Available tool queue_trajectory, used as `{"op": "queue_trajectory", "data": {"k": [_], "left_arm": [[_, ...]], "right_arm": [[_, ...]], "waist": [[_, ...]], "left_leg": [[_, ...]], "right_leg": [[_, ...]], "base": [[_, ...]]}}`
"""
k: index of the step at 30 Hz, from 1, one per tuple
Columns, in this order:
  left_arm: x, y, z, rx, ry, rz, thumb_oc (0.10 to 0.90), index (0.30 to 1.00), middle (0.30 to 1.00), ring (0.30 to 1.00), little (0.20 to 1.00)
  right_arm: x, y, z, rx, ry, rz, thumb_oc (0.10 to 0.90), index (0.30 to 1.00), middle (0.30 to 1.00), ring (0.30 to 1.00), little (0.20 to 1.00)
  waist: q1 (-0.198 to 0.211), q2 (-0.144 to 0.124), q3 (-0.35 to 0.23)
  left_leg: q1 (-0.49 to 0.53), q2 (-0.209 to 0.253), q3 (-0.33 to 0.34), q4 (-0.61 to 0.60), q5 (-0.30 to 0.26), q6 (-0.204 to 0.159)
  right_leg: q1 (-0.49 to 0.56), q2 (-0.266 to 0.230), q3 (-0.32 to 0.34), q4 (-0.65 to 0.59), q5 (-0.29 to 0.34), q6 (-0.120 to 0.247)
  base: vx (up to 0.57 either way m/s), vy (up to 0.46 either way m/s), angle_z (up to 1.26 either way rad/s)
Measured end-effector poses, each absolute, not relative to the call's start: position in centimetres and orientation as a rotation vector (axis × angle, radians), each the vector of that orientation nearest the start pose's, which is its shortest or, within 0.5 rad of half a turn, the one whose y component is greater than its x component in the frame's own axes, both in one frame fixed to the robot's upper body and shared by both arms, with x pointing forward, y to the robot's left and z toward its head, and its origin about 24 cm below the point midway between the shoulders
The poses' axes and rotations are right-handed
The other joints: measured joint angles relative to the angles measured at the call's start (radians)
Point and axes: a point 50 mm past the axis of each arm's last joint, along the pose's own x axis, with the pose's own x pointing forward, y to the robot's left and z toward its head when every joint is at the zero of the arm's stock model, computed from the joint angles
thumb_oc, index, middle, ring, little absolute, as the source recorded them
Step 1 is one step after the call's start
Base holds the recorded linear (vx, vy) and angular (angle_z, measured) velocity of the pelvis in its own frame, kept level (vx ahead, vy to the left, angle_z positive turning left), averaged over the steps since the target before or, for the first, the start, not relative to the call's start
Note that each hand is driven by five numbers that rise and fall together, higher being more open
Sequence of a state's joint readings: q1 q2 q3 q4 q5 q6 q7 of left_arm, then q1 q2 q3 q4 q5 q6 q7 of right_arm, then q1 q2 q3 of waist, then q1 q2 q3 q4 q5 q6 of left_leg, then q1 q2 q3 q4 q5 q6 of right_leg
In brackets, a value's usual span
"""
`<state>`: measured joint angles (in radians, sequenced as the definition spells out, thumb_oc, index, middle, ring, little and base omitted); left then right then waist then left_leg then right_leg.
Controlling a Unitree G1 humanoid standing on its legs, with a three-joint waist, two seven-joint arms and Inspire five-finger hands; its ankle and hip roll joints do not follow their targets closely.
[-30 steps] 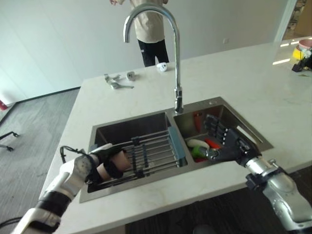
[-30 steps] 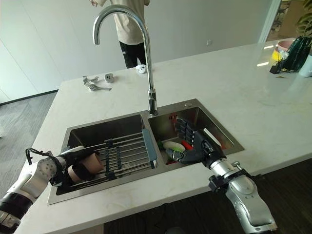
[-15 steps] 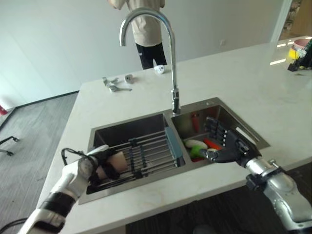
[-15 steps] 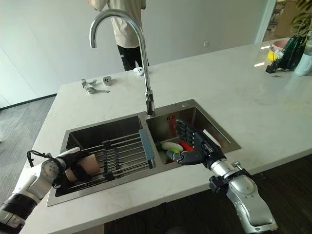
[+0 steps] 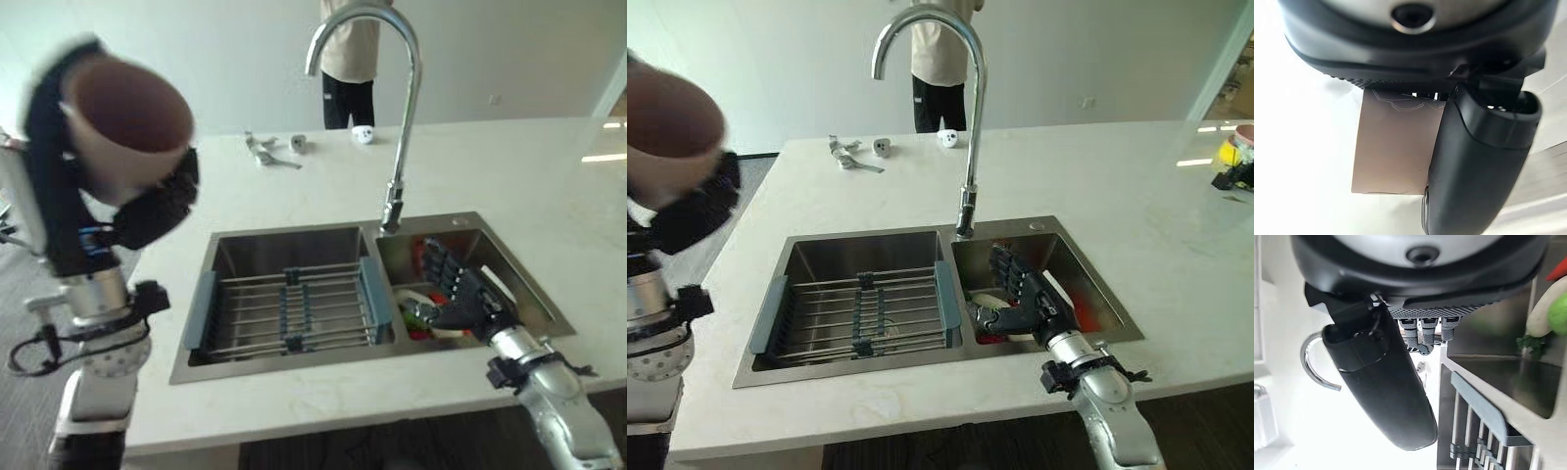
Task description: Place the dishes in the dishwasher.
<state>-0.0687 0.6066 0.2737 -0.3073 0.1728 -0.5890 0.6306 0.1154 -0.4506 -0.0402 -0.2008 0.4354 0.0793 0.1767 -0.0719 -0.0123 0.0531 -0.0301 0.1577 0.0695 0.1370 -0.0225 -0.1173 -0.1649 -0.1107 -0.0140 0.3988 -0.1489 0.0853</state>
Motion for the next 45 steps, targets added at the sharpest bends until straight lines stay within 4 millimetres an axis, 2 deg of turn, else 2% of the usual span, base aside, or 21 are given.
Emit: {"op": "queue_trajectory", "data": {"k": [7, 11, 13, 15, 16, 17, 18, 19, 22, 24, 26, 29, 31, 33, 38, 39, 41, 42, 43, 44, 45], "left_arm": [[15.4, 23.8, 24.9, 0.445, -1.562, 0.640, 0.400, 0.300, 0.300, 0.300, 0.300], [15.2, 24.5, 23.2, 0.430, -1.444, 0.734, 0.400, 0.300, 0.300, 0.300, 0.300], [15.0, 25.0, 21.6, 0.450, -1.318, 0.772, 0.400, 0.300, 0.300, 0.300, 0.300], [15.1, 25.2, 20.6, 0.464, -1.222, 0.768, 0.400, 0.300, 0.300, 0.300, 0.300], [15.4, 25.2, 20.5, 0.476, -1.202, 0.750, 0.400, 0.300, 0.300, 0.300, 0.300], [15.5, 25.3, 20.5, 0.479, -1.202, 0.736, 0.400, 0.300, 0.300, 0.300, 0.300], [16.0, 25.2, 20.7, 0.444, -1.220, 0.712, 0.400, 0.300, 0.300, 0.300, 0.300], [16.4, 25.3, 20.6, 0.420, -1.219, 0.706, 0.400, 0.300, 0.300, 0.300, 0.300], [16.2, 26.4, 19.5, 0.328, -1.192, 0.768, 0.400, 0.300, 0.300, 0.300, 0.300], [16.3, 26.8, 18.6, 0.299, -1.159, 0.813, 0.400, 0.300, 0.300, 0.300, 0.300], [16.6, 26.3, 18.3, 0.256, -1.170, 0.806, 0.400, 0.300, 0.300, 0.300, 0.300], [17.6, 25.8, 18.3, 0.246, -1.169, 0.780, 0.400, 0.300, 0.300, 0.300, 0.300], [17.6, 26.2, 17.5, 0.257, -1.107, 0.794, 0.400, 0.300, 0.300, 0.300, 0.300], [17.6, 26.4, 17.5, 0.280, -1.100, 0.788, 0.400, 0.300, 0.300, 0.300, 0.300], [18.3, 26.4, 18.6, 0.362, -1.103, 0.726, 0.400, 0.300, 0.300, 0.300, 0.300], [18.5, 26.3, 18.9, 0.361, -1.111, 0.718, 0.400, 0.300, 0.300, 0.300, 0.300], [18.8, 26.5, 18.7, 0.354, -1.091, 0.733, 0.400, 0.300, 0.300, 0.300, 0.300], [19.6, 25.9, 18.4, 0.343, -1.067, 0.707, 0.400, 0.300, 0.300, 0.300, 0.300], [19.9, 25.7, 18.1, 0.343, -1.049, 0.693, 0.400, 0.300, 0.300, 0.300, 0.300], [20.0, 25.7, 17.7, 0.390, -1.028, 0.684, 0.400, 0.300, 0.300, 0.300, 0.300], [19.7, 26.2, 17.9, 0.435, -1.029, 0.677, 0.400, 0.300, 0.300, 0.300, 0.300]], "right_arm": [[21.9, -21.6, 10.1, -0.001, -0.160, 0.087, 0.800, 0.900, 0.900, 0.900, 0.900], [21.3, -21.4, 13.0, 0.021, -0.371, 0.038, 0.800, 0.900, 0.900, 0.900, 0.900], [21.0, -21.3, 14.0, 0.004, -0.444, 0.041, 0.800, 0.900, 0.900, 0.900, 0.900], [20.9, -21.6, 14.8, -0.003, -0.501, 0.017, 0.800, 0.900, 0.900, 0.900, 0.900], [20.9, -22.0, 15.0, -0.012, -0.510, -0.006, 0.800, 0.900, 0.900, 0.900, 0.900], [21.0, -22.2, 14.7, 0.000, -0.507, -0.033, 0.800, 0.900, 0.900, 0.900, 0.900], [21.3, -22.8, 14.1, 0.023, -0.487, -0.088, 0.800, 0.900, 0.900, 0.900, 0.900], [21.6, -23.3, 13.2, 0.024, -0.446, -0.123, 0.800, 0.900, 0.900, 0.900, 0.900], [22.0, -24.6, 12.1, 0.009, -0.392, -0.157, 0.800, 0.900, 0.900, 0.900, 0.900], [21.7, -25.5, 12.7, 0.001, -0.418, -0.188, 0.800, 0.900, 0.900, 0.900, 0.900], [21.1, -26.7, 13.9, -0.030, -0.476, -0.234, 0.800, 0.900, 0.900, 0.900, 0.900], [19.7, -28.1, 13.4, -0.027, -0.472, -0.337, 0.800, 0.900, 0.900, 0.900, 0.900], [21.1, -25.7, 13.1, 0.036, -0.476, -0.248, 0.800, 0.900, 0.900, 0.900, 0.900], [21.6, -24.3, 12.5, 0.124, -0.450, -0.192, 0.800, 0.900, 0.900, 0.900, 0.900], [22.3, -21.8, 11.0, 0.294, -0.394, -0.186, 0.800, 0.900, 0.900, 0.900, 0.900], [22.4, -21.4, 11.0, 0.292, -0.390, -0.172, 0.800, 0.900, 0.900, 0.900, 0.900], [22.6, -20.1, 11.2, 0.290, -0.386, -0.107, 0.800, 0.900, 0.900, 0.900, 0.900], [22.4, -20.1, 11.3, 0.290, -0.393, -0.106, 0.800, 0.900, 0.900, 0.900, 0.900], [22.4, -20.1, 11.3, 0.291, -0.392, -0.106, 0.800, 0.900, 0.900, 0.900, 0.900], [22.5, -20.1, 11.4, 0.285, -0.399, -0.096, 0.800, 0.900, 0.900, 0.900, 0.900], [22.7, -20.1, 11.5, 0.287, -0.409, -0.087, 0.800, 0.900, 0.900, 0.900, 0.900]], "waist": [[0.069, 0.034, -0.024], [0.124, 0.070, -0.043], [0.159, 0.078, -0.041], [0.172, 0.067, -0.027], [0.197, 0.067, -0.021], [0.211, 0.054, -0.014], [0.205, 0.019, 0.021], [0.201, -0.008, 0.046], [0.203, -0.037, 0.064], [0.161, -0.027, 0.073], [0.089, 0.029, 0.078], [0.071, 0.021, 0.080], [0.088, 0.013, 0.079], [0.134, 0.009, 0.076], [0.183, 0.024, 0.074], [0.185, 0.034, 0.075], [0.189, 0.045, 0.075], [0.176, 0.051, 0.073], [0.156, 0.059, 0.073], [0.158, 0.045, 0.081], [0.157, -0.030, 0.096]], "left_leg": [[-0.039, 0.000, -0.072, 0.007, 0.003, 0.004], [-0.078, 0.000, -0.137, -0.007, 0.028, 0.043], [-0.097, -0.004, -0.182, -0.051, 0.078, 0.104], [-0.148, -0.014, -0.175, -0.096, 0.214, 0.145], [-0.158, 0.005, -0.106, -0.143, 0.178, 0.238], [-0.156, 0.027, -0.040, -0.155, 0.145, 0.229], [-0.203, 0.064, 0.116, -0.049, 0.101, 0.110], [-0.212, 0.084, 0.194, 0.026, 0.090, 0.039], [-0.098, 0.095, 0.273, 0.132, 0.023, -0.015], [0.022, 0.066, 0.339, 0.130, -0.018, -0.014], [0.105, 0.059, 0.420, 0.102, -0.034, 0.013], [0.036, -0.008, 0.401, 0.106, -0.124, 0.078], [-0.030, -0.072, 0.324, 0.173, -0.157, 0.116], [-0.061, -0.095, 0.310, 0.216, -0.177, 0.140], [-0.108, -0.133, 0.244, 0.291, -0.223, 0.210], [-0.099, -0.147, 0.214, 0.296, -0.228, 0.227], [-0.094, -0.185, 0.159, 0.241, -0.188, 0.261], [-0.082, -0.208, 0.097, 0.172, -0.138, 0.260], [-0.070, -0.211, 0.070, 0.118, -0.093, 0.220], [-0.082, -0.221, 0.038, 0.105, -0.064, 0.029], [-0.127, -0.267, 0.041, 0.181, -0.074, 0.046]], "right_leg": [[-0.001, -0.006, -0.059, 0.036, -0.037, -0.011], [-0.005, -0.010, -0.138, 0.064, -0.065, -0.031], [-0.010, -0.002, -0.172, 0.075, -0.078, -0.047], [-0.026, 0.011, -0.192, 0.070, -0.082, -0.089], [-0.032, 0.002, -0.247, 0.069, -0.075, -0.115], [-0.032, -0.012, -0.289, 0.062, -0.071, -0.124], [-0.011, -0.054, -0.373, 0.042, -0.061, -0.137], [0.021, -0.076, -0.426, 0.006, -0.044, -0.139], [0.040, -0.138, -0.501, -0.053, 0.006, -0.133], [0.055, -0.192, -0.535, -0.069, 0.025, -0.106], [0.060, -0.212, -0.565, -0.048, 0.039, -0.063], [0.053, -0.288, -0.532, -0.008, 0.073, -0.002], [0.036, -0.293, -0.417, -0.053, 0.109, 0.021], [0.044, -0.323, -0.419, -0.072, 0.153, 0.062], [0.109, -0.368, -0.515, -0.085, 0.296, 0.017], [0.084, -0.396, -0.500, 0.009, 0.317, -0.001], [-0.006, -0.316, -0.352, 0.232, 0.183, 0.017], [-0.001, -0.191, -0.289, 0.225, 0.087, 0.013], [0.006, -0.092, -0.261, 0.172, 0.031, -0.012], [0.015, 0.027, -0.236, 0.025, 0.011, -0.059], [0.020, 0.000, -0.237, -0.061, 0.045, -0.100]], "base": [[0.00, -0.089, 0.28], [-0.03, -0.083, 0.60], [-0.09, -0.093, 0.84], [-0.19, -0.021, 1.42], [-0.21, 0.049, 1.33], [-0.22, 0.100, 1.61], [-0.19, 0.130, 1.87], [-0.19, 0.184, 2.07], [-0.10, 0.236, 1.05], [-0.08, 0.268, 0.95], [-0.06, 0.452, 1.45], [-0.02, 0.496, 1.33], [0.08, 0.485, 1.14], [0.06, 0.414, 0.56], [0.06, 0.348, 0.58], [0.01, 0.129, 0.79], [0.01, -0.048, 0.92], [0.05, -0.127, 1.18], [0.01, -0.097, 1.36], [0.03, -0.061, 1.00], [-0.03, -0.075, 0.81]]}}
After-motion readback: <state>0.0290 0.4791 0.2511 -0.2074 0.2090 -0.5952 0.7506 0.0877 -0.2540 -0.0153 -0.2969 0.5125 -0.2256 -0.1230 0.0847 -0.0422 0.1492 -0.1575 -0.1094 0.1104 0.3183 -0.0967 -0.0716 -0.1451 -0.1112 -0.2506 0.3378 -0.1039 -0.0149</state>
